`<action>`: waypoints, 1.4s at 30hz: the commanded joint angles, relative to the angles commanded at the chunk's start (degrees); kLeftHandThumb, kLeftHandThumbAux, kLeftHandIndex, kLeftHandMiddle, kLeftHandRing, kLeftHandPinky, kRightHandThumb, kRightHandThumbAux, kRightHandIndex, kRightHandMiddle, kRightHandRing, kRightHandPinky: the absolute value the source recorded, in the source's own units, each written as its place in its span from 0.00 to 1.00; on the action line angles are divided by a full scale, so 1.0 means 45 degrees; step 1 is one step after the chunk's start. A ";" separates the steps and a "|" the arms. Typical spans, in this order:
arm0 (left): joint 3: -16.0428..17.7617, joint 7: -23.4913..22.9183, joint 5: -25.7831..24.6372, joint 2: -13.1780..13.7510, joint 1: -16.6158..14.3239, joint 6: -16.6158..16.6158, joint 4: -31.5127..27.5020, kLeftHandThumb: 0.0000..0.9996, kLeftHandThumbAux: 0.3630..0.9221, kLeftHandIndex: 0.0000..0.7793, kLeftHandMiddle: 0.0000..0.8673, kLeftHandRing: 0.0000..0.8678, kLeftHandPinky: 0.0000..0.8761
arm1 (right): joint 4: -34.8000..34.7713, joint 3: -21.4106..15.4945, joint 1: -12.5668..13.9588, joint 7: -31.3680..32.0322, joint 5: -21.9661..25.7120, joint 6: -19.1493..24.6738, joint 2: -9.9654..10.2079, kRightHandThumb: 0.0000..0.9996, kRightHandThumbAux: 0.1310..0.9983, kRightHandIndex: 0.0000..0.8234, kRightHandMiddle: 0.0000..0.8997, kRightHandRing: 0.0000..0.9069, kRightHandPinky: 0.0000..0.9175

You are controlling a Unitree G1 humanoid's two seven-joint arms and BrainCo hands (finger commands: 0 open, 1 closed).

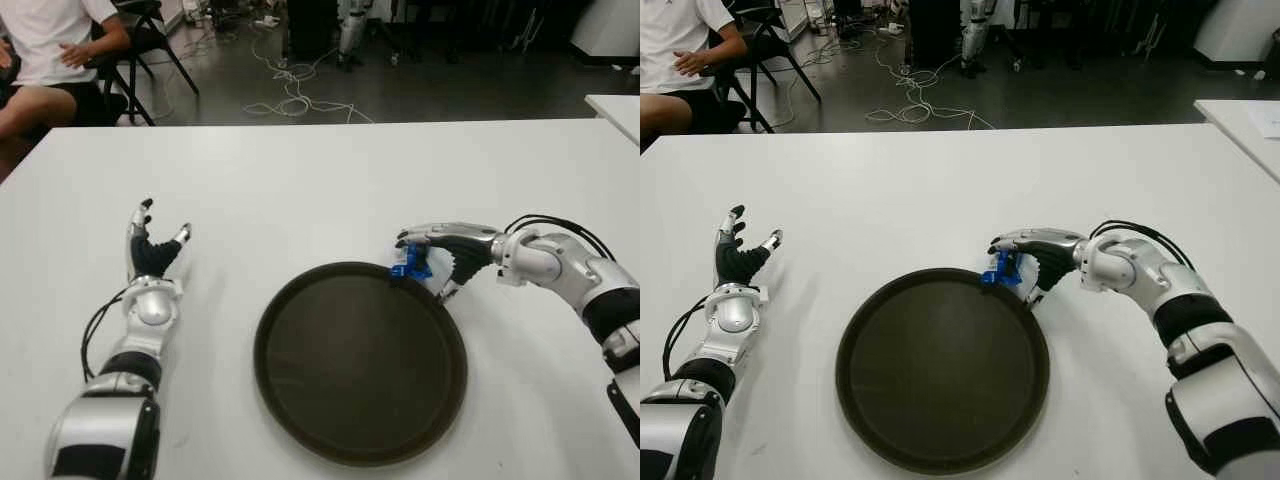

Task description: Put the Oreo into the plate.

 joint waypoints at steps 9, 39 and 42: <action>-0.0033 0.0128 0.0053 -0.0018 0.0024 0.0044 -0.0063 0.00 0.68 0.08 0.13 0.10 0.06 | -0.0078 -0.0117 -0.0103 0.0316 0.0120 -0.0217 -0.0080 0.00 0.74 0.00 0.00 0.00 0.00; -0.0087 0.0280 0.0120 -0.0032 0.0048 -0.0055 -0.0053 0.00 0.66 0.08 0.14 0.11 0.08 | -0.0402 -0.0272 -0.1209 -0.0216 -0.0672 -0.0080 -0.0093 0.00 0.60 0.00 0.00 0.00 0.00; -0.0077 0.0238 0.0098 -0.0032 0.0053 -0.0065 -0.0062 0.00 0.67 0.08 0.13 0.11 0.07 | -0.0449 -0.0288 -0.1365 -0.0413 -0.0849 -0.0098 -0.0073 0.00 0.61 0.00 0.00 0.00 0.00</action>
